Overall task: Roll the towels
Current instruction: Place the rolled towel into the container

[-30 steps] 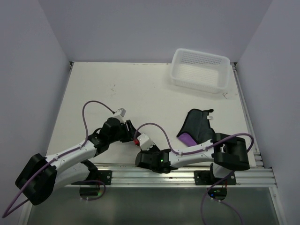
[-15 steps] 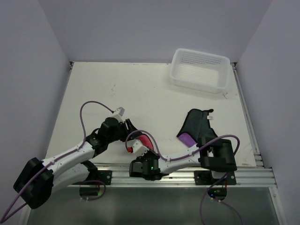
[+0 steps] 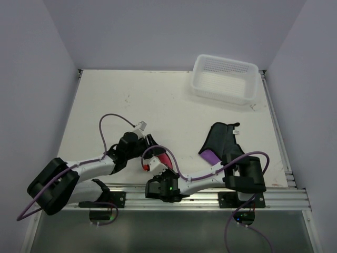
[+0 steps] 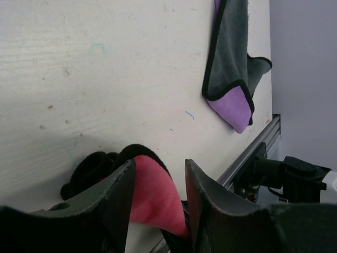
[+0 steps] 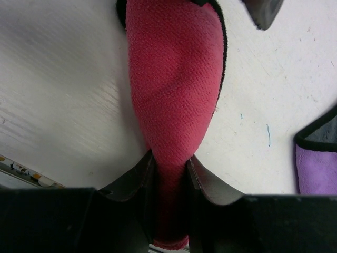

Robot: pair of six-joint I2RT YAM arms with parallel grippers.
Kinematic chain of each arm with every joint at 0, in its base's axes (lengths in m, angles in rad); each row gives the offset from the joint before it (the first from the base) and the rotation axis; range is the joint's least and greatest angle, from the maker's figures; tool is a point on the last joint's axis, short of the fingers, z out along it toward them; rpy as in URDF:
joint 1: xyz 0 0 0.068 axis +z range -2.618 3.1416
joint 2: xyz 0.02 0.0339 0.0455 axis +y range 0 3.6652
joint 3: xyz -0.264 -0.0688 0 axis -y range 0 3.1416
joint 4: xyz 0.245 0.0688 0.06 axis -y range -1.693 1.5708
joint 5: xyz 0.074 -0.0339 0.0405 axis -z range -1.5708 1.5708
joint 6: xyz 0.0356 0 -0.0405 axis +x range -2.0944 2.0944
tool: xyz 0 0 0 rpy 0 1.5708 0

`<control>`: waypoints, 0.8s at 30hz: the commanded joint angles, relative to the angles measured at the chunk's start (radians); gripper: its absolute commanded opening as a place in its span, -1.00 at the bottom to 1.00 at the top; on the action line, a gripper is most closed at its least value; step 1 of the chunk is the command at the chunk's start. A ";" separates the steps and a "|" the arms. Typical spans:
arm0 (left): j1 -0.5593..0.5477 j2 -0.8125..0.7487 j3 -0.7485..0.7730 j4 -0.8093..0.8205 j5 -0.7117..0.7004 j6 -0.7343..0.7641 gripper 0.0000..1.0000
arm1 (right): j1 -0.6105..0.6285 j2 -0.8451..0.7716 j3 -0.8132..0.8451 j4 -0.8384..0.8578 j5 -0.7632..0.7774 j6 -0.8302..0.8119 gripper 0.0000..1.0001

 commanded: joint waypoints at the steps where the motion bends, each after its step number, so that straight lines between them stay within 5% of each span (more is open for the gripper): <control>1: -0.010 0.056 -0.035 0.147 0.019 -0.018 -0.09 | -0.009 -0.023 -0.003 0.028 -0.027 0.051 -0.98; 7: -0.014 0.179 -0.050 0.226 0.014 -0.021 -0.12 | -0.031 -0.043 -0.025 0.049 -0.064 0.060 -0.94; 18: -0.017 0.283 -0.032 0.250 0.023 -0.013 -0.16 | -0.129 -0.149 -0.098 0.138 -0.220 0.043 -0.11; 24: -0.016 0.291 -0.024 0.243 0.025 -0.007 -0.16 | -0.181 -0.169 -0.121 0.206 -0.302 0.009 0.05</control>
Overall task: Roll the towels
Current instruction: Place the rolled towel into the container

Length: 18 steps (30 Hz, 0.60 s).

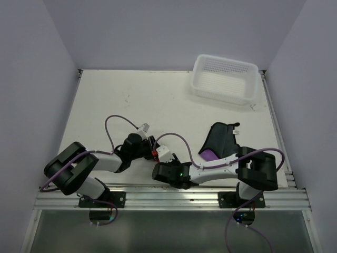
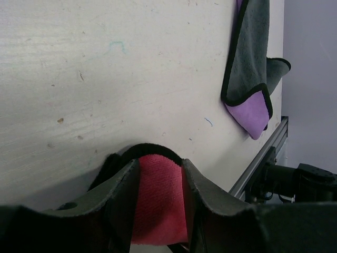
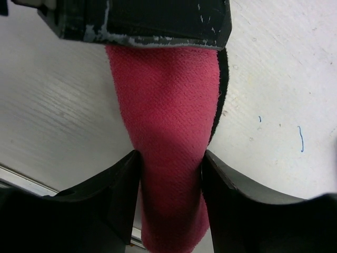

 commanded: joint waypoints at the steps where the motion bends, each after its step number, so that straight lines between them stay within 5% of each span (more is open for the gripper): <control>1: -0.008 0.025 0.007 -0.028 0.014 0.017 -0.16 | -0.034 -0.033 -0.010 0.073 -0.065 -0.018 0.07; 18: -0.009 0.026 0.021 -0.047 0.022 0.025 -0.17 | -0.085 -0.033 -0.009 0.131 -0.132 -0.090 0.31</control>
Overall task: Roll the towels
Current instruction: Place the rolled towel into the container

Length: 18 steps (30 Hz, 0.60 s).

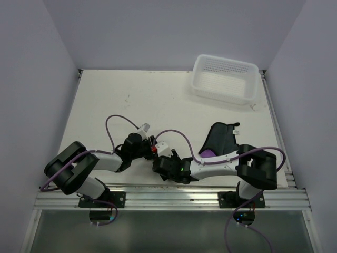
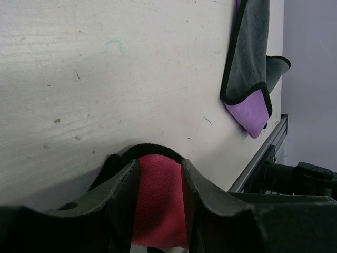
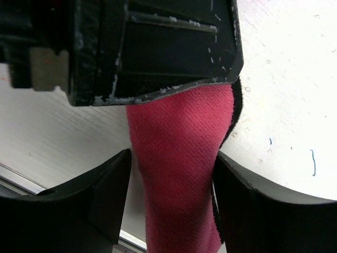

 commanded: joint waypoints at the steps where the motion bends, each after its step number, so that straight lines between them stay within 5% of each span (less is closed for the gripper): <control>1: -0.009 0.018 0.015 -0.044 0.013 0.026 -0.17 | -0.010 -0.023 -0.003 0.048 -0.011 -0.020 0.31; 13: -0.008 0.002 0.018 -0.063 0.004 0.033 -0.17 | -0.051 -0.023 -0.052 0.088 -0.046 -0.009 -0.17; 18: -0.005 0.002 0.032 -0.075 0.007 0.042 -0.14 | -0.050 -0.031 -0.072 0.088 -0.060 0.009 -0.56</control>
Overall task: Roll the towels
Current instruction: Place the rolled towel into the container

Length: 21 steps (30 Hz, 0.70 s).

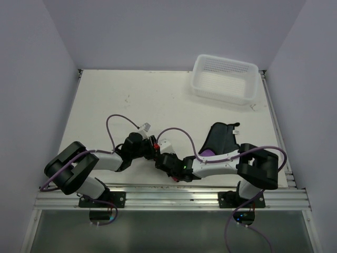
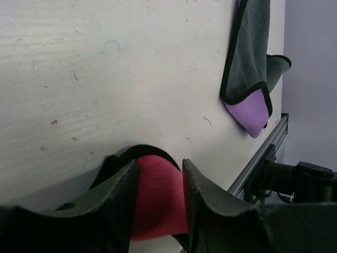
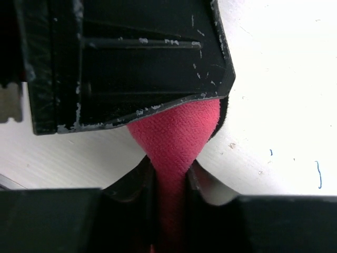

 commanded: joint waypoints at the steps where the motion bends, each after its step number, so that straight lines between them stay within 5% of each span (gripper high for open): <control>1: -0.002 -0.011 0.026 -0.059 0.007 0.044 -0.13 | -0.006 -0.029 -0.038 0.004 -0.018 0.025 -0.63; 3: 0.015 -0.031 0.061 -0.116 -0.002 0.064 -0.04 | -0.006 -0.055 -0.045 0.002 -0.016 0.029 -0.87; 7: 0.104 -0.091 0.164 -0.263 -0.003 0.128 0.11 | -0.008 -0.098 -0.048 -0.016 -0.007 0.029 -0.99; 14: 0.245 -0.176 0.403 -0.586 -0.088 0.289 0.39 | -0.051 -0.182 -0.004 -0.085 -0.022 -0.011 -1.00; 21: 0.274 -0.211 0.654 -0.816 -0.238 0.438 0.75 | -0.270 -0.222 0.105 -0.139 -0.105 -0.112 -1.00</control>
